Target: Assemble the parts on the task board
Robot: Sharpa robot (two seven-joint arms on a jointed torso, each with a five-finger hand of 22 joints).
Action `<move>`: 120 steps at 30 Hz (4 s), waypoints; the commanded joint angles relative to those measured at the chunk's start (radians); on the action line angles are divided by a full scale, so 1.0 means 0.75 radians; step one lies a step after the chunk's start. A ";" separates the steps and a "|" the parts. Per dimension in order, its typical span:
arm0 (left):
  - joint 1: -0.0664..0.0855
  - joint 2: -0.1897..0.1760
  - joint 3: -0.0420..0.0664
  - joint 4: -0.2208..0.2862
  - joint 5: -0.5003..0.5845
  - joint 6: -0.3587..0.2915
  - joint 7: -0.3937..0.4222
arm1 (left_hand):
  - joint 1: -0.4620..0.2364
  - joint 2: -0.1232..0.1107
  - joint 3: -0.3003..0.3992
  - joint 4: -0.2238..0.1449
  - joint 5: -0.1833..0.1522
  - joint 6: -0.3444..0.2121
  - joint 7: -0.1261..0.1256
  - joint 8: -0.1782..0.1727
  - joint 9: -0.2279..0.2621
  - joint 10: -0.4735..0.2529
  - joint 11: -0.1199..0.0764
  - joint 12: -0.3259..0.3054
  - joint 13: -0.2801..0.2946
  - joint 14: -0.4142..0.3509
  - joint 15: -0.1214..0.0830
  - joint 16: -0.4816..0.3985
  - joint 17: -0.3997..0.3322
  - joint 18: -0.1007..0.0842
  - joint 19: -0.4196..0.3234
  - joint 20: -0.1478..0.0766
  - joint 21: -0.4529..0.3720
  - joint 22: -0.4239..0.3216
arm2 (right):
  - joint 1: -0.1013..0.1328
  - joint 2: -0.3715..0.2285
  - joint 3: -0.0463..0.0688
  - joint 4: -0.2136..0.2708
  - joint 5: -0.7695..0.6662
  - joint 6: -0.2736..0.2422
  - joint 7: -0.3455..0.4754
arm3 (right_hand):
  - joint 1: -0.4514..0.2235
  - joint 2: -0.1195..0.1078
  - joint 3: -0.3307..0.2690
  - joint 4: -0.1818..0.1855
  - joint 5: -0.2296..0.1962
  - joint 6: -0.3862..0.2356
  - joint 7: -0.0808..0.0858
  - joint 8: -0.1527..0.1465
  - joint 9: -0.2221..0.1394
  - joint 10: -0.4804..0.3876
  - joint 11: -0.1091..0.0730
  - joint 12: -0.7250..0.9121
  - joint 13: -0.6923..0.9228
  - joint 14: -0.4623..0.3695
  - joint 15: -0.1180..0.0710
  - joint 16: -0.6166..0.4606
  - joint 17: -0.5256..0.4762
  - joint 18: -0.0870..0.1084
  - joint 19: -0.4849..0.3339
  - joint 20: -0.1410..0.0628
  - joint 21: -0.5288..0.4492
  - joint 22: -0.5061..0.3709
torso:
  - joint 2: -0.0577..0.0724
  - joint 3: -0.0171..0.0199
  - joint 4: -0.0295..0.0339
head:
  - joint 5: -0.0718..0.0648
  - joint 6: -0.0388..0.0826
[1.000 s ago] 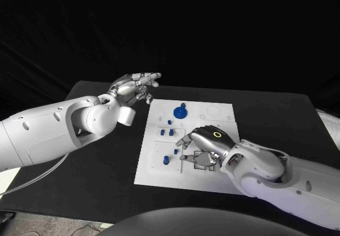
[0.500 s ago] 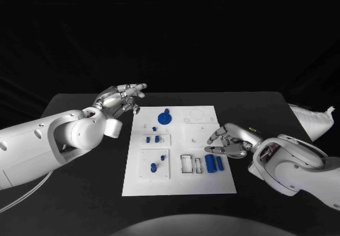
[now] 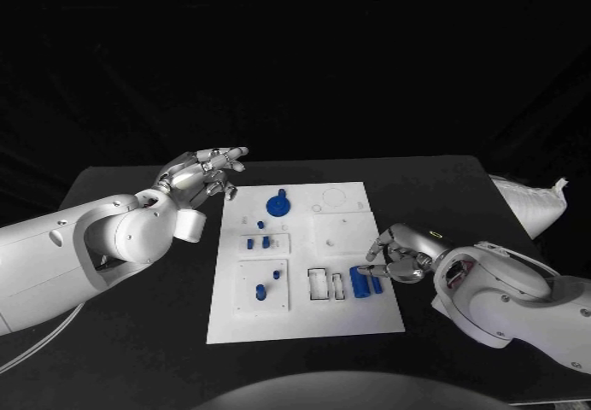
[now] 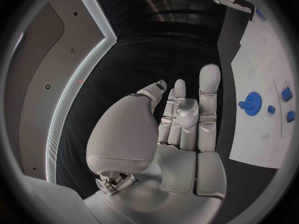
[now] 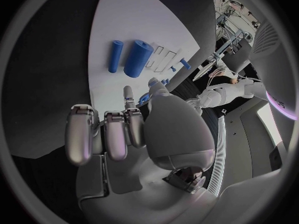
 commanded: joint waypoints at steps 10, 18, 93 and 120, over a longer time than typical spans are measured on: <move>0.000 -0.002 0.000 0.000 -0.002 0.026 0.006 | -0.010 0.003 0.001 0.006 0.004 -0.010 0.000 0.007 0.001 -0.012 0.002 0.004 -0.002 -0.010 0.001 -0.006 -0.001 0.019 -0.004 0.000 -0.005 -0.002 | -0.014 0.022 0.000 0.013 -0.202 0.117 -0.114 | -0.017 -0.009 -0.053 0.021 0.003 0.006 -0.009 0.045 0.041 0.022 -0.010 0.014 0.156 0.114 -0.012 0.014 0.196 -0.011 0.026 -0.003 0.016 0.018 | 0.000 -0.0023 -0.0032 | 0.001 -0.007; 0.000 -0.003 0.000 -0.001 -0.002 0.027 0.005 | -0.010 0.003 0.001 0.006 0.004 -0.010 0.000 0.007 0.001 -0.013 0.002 0.004 -0.002 -0.010 0.001 -0.006 -0.001 0.019 -0.004 0.000 -0.005 -0.002 | -0.023 0.042 0.000 0.005 -0.236 0.160 -0.120 | -0.022 -0.009 -0.064 0.023 -0.001 0.006 -0.011 0.052 0.050 0.022 -0.012 0.012 0.155 0.114 -0.014 0.015 0.198 -0.012 0.027 -0.004 0.018 0.021 | 0.000 -0.0029 -0.0012 | 0.002 -0.011; 0.000 -0.001 0.000 0.009 -0.002 0.031 -0.004 | -0.017 0.004 -0.001 0.011 0.004 -0.014 0.001 0.012 0.001 -0.016 0.003 0.009 -0.004 -0.009 0.002 -0.004 0.003 0.020 -0.005 0.000 -0.016 -0.010 | -0.075 0.279 0.027 -0.044 0.004 0.088 -0.149 | -0.041 0.152 -0.109 0.021 0.124 0.080 -0.070 0.160 0.245 0.029 -0.064 -0.031 0.155 0.115 -0.057 0.019 0.205 -0.015 0.031 -0.044 0.027 0.041 | 0.001 -0.0042 0.0019 | 0.034 -0.020; 0.000 -0.006 0.000 0.009 -0.002 0.030 -0.006 | -0.020 0.004 -0.002 0.014 0.004 -0.015 0.001 0.014 0.001 -0.017 0.003 0.011 -0.004 -0.009 0.002 -0.003 0.002 0.020 -0.005 0.001 -0.017 -0.011 | -0.075 0.281 0.027 -0.029 -0.126 0.012 -0.148 | -0.280 0.052 -0.189 0.025 -0.277 0.068 -0.066 0.136 0.319 -0.004 -0.060 -0.139 0.091 0.109 -0.054 0.003 0.181 -0.008 0.019 -0.041 0.000 0.010 | 0.000 -0.0028 0.0007 | 0.038 -0.019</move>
